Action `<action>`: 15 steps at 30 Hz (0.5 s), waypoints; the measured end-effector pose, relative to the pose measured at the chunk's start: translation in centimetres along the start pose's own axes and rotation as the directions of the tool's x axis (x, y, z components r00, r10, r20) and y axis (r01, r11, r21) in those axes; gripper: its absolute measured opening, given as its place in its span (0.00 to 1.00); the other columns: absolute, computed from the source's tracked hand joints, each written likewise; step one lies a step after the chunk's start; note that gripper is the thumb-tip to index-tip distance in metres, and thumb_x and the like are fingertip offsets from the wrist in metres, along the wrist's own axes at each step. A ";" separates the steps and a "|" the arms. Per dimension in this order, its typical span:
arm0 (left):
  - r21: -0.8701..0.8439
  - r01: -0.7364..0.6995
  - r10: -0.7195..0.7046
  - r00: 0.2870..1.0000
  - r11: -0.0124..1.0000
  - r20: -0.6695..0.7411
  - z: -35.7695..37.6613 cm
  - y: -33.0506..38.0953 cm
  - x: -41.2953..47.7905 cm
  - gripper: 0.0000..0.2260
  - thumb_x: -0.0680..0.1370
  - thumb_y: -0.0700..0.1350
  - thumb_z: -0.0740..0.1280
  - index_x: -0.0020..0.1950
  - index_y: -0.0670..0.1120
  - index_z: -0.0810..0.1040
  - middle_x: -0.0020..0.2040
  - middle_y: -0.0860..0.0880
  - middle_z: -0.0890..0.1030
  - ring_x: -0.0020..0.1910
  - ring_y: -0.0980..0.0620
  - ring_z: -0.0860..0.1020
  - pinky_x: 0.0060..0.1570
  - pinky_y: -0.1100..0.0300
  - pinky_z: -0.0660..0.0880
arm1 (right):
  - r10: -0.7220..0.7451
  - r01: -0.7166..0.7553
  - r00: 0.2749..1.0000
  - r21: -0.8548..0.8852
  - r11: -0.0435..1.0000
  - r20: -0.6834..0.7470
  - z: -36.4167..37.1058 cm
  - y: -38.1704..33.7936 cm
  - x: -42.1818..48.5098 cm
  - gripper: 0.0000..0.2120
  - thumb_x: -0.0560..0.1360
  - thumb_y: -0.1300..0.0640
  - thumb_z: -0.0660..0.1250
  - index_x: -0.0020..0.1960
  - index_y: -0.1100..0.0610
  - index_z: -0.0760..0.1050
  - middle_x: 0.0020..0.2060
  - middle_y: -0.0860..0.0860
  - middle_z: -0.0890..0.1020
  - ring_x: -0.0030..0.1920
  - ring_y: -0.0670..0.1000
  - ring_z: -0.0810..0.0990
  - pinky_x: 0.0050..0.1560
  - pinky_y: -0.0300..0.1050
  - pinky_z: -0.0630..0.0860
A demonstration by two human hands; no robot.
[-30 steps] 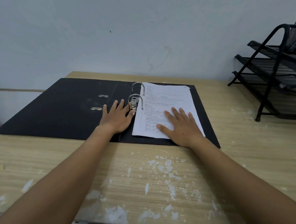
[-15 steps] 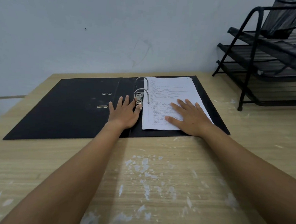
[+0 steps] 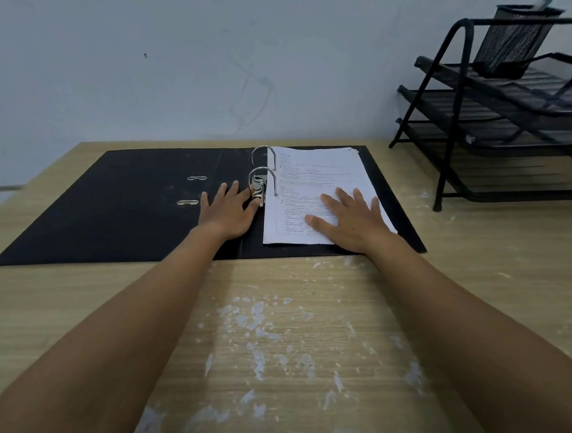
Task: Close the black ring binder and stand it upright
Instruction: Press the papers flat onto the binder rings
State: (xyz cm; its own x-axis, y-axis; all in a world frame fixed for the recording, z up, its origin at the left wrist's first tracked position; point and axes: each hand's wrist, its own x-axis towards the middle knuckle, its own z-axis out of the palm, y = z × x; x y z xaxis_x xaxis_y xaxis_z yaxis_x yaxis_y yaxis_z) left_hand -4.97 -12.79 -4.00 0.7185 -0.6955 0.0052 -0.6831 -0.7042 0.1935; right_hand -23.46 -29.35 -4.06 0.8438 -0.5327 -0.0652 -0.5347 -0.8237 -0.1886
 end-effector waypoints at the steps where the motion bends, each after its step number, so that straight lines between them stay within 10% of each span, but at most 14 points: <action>1: 0.000 -0.001 0.001 1.000 1.000 0.000 0.0 0.0 0.1 0.24 0.82 0.58 0.46 0.78 0.55 0.54 0.80 0.49 0.51 0.79 0.46 0.46 0.73 0.39 0.41 | 0.026 -0.026 1.000 -0.015 1.000 -0.003 0.1 -0.2 0.0 0.41 0.72 0.25 0.43 0.79 0.44 0.46 0.79 0.50 0.44 0.78 0.58 0.37 0.73 0.64 0.33; 15: -0.024 -0.011 0.010 0.999 1.000 -0.034 0.8 2.2 1.0 0.22 0.83 0.53 0.45 0.78 0.56 0.53 0.80 0.50 0.52 0.79 0.45 0.46 0.73 0.38 0.40 | 0.094 -0.098 0.994 -0.064 0.993 -0.052 0.2 1.7 0.0 0.42 0.70 0.24 0.41 0.79 0.44 0.45 0.79 0.48 0.44 0.78 0.57 0.38 0.73 0.64 0.35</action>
State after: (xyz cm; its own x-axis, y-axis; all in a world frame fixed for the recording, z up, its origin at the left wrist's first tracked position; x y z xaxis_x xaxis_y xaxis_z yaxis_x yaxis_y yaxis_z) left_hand -5.85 -15.18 -4.32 0.7157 -0.6973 0.0405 -0.6875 -0.6931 0.2165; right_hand -24.37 -30.73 -4.57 0.7859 -0.6175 -0.0313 -0.6164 -0.7785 -0.1184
